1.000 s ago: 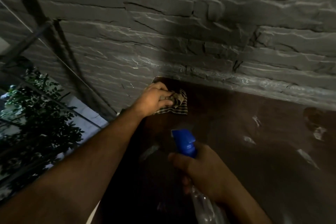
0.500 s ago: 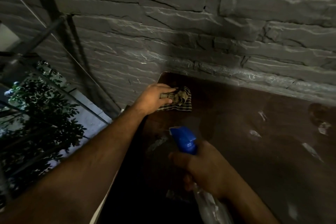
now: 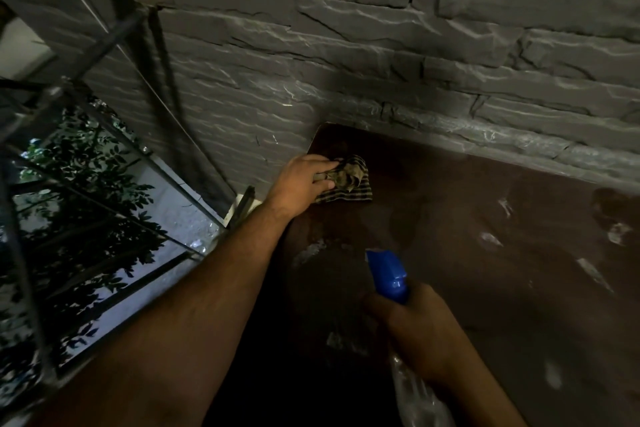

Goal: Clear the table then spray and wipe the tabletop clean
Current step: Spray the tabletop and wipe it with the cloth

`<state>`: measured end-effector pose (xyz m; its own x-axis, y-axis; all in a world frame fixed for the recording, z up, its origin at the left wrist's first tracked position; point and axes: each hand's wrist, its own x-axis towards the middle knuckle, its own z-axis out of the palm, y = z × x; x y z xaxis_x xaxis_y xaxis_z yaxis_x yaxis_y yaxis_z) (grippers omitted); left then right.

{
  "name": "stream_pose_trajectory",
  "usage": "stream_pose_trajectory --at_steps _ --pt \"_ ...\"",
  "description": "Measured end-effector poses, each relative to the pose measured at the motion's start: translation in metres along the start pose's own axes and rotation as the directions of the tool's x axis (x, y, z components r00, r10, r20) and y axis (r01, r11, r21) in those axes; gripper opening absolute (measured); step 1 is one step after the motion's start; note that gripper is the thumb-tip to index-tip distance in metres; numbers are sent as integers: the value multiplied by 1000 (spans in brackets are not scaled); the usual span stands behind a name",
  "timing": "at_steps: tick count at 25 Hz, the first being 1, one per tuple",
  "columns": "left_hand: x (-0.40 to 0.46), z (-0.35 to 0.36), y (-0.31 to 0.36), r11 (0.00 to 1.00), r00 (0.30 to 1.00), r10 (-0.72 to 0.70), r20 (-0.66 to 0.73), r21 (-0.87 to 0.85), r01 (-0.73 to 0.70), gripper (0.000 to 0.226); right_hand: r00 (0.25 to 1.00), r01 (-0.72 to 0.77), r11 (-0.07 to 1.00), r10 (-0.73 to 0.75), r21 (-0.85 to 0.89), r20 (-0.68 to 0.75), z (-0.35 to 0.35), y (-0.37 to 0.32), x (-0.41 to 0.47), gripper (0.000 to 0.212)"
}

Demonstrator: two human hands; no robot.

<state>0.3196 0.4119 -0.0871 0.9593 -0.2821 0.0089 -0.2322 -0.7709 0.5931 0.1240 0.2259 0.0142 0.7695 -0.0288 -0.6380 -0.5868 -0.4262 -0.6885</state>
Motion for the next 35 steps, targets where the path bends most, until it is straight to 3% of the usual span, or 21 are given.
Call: stream_pose_trajectory --at_steps 4,8,13,16,18,19,21,23,24,25,28,29,33,35 --pt "-6 7 6 997 998 -62 -32 40 63 44 998 38 998 -41 53 56 4 -8 1 24" --pt "-25 2 10 998 999 -33 -6 50 33 43 994 34 993 -46 111 101 -6 -9 0 28" --pt "-22 -1 14 982 977 -138 -165 108 157 34 988 18 961 -60 275 144 -17 -3 10 22" --pt "-60 13 38 985 998 62 26 157 -66 30 973 39 952 -105 303 207 -27 -9 12 16" --pt "-96 8 26 959 974 187 129 192 -209 33 970 64 955 -127 290 206 -32 -4 8 14" --pt "-102 -1 14 960 977 184 106 196 -202 33 969 71 954 -135 292 205 -33 -2 6 16" --pt "-86 -15 -2 980 999 31 -22 197 -26 32 966 73 950 -143 302 215 -31 0 4 19" --pt "-58 -9 9 973 985 -124 -119 178 145 32 966 69 942 -145 327 214 -30 -4 6 21" --pt "-53 2 25 973 983 -140 -116 170 159 32 966 72 940 -149 333 212 -31 -6 7 21" --pt "-61 13 41 978 991 -111 -75 168 122 31 964 76 941 -154 329 217 -31 -7 5 20" --pt "-130 27 43 966 971 204 125 136 -220 29 958 96 950 -170 298 232 -34 -7 -1 17" --pt "-141 15 34 963 967 224 123 127 -239 30 958 100 949 -174 300 230 -35 -6 -3 17" --pt "-78 -13 15 972 996 -76 -55 217 86 33 957 116 947 -187 299 221 -32 -6 0 19" --pt "-70 2 42 972 995 -94 -17 213 96 33 954 106 946 -184 308 236 -31 -5 -2 16"
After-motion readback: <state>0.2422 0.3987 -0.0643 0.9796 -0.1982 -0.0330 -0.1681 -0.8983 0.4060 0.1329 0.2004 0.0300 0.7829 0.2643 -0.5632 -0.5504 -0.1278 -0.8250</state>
